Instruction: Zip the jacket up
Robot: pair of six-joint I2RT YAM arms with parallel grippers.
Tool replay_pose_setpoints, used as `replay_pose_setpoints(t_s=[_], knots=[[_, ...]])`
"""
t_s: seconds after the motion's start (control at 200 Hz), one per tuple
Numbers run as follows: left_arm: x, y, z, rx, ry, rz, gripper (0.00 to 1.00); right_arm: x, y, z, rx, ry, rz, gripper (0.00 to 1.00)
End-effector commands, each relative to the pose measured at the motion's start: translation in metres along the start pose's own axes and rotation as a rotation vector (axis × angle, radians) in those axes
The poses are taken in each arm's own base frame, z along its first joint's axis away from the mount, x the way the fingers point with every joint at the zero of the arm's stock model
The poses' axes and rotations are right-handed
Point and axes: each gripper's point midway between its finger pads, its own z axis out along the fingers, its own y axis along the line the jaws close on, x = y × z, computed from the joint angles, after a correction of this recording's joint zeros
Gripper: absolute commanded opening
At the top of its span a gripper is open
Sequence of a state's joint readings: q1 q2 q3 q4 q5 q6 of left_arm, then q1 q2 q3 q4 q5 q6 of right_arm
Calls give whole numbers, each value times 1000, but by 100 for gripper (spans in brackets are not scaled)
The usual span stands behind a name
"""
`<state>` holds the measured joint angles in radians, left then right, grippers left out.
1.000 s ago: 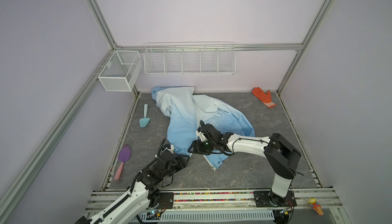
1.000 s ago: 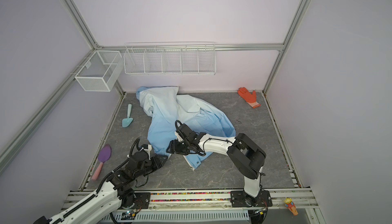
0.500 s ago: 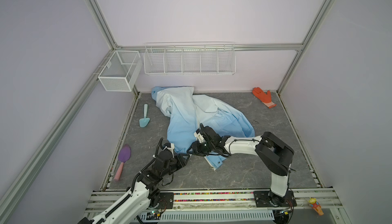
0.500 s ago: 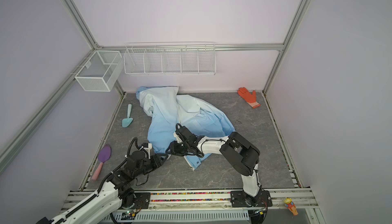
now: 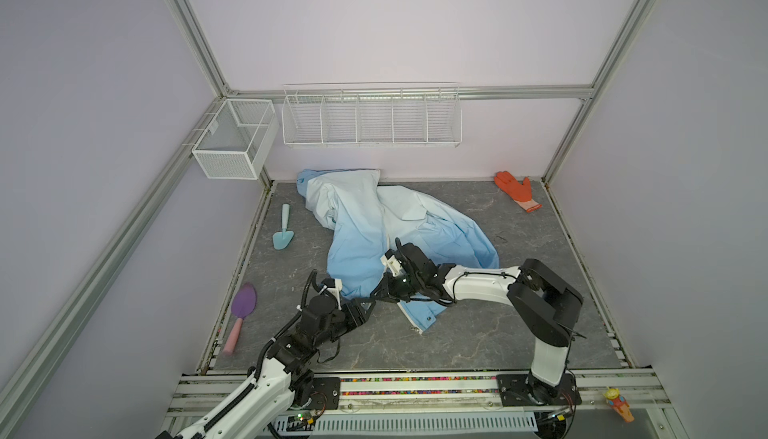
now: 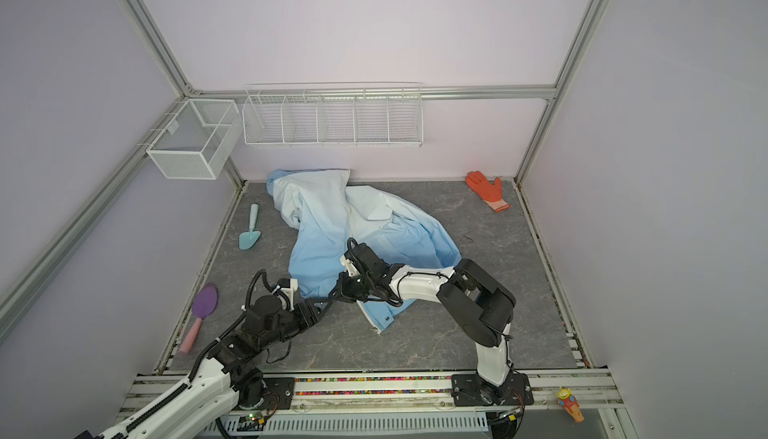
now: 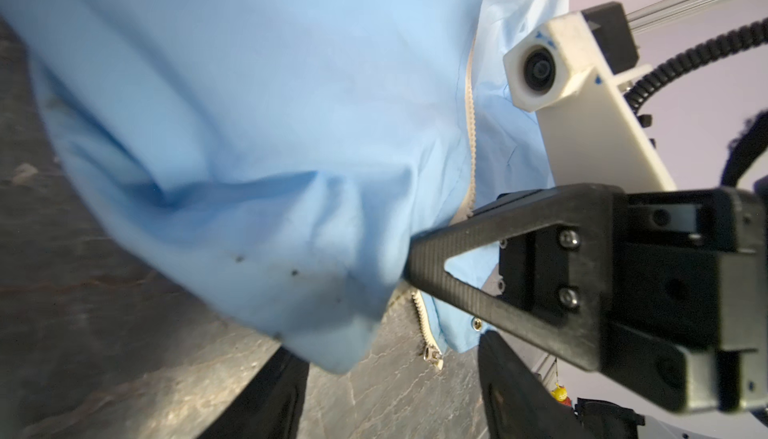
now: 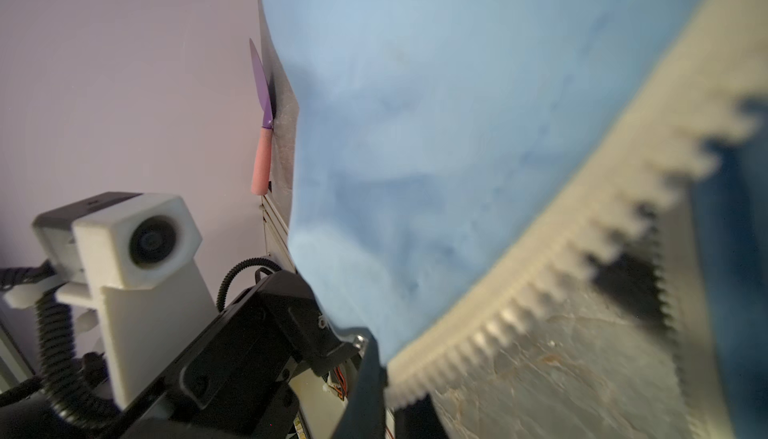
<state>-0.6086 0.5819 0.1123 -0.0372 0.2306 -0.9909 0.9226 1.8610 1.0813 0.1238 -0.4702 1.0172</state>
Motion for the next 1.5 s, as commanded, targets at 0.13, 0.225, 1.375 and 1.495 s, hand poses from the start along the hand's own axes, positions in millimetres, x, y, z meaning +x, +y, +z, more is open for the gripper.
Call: replay_pose_setpoints(t_s=[0.13,0.225,1.375,1.495], knots=[[-10,-38,0,186,-35,41,71,4,-2,-49,24,36,1,7],[-14,-57,0,255,-23,60,71,5,-14,-65,41,43,9,7],[19,-96,43,289,292,150,47,19,-7,-98,35,123,-105,7],[22,-99,49,313,315,144,37,20,-7,-100,41,125,-112,7]])
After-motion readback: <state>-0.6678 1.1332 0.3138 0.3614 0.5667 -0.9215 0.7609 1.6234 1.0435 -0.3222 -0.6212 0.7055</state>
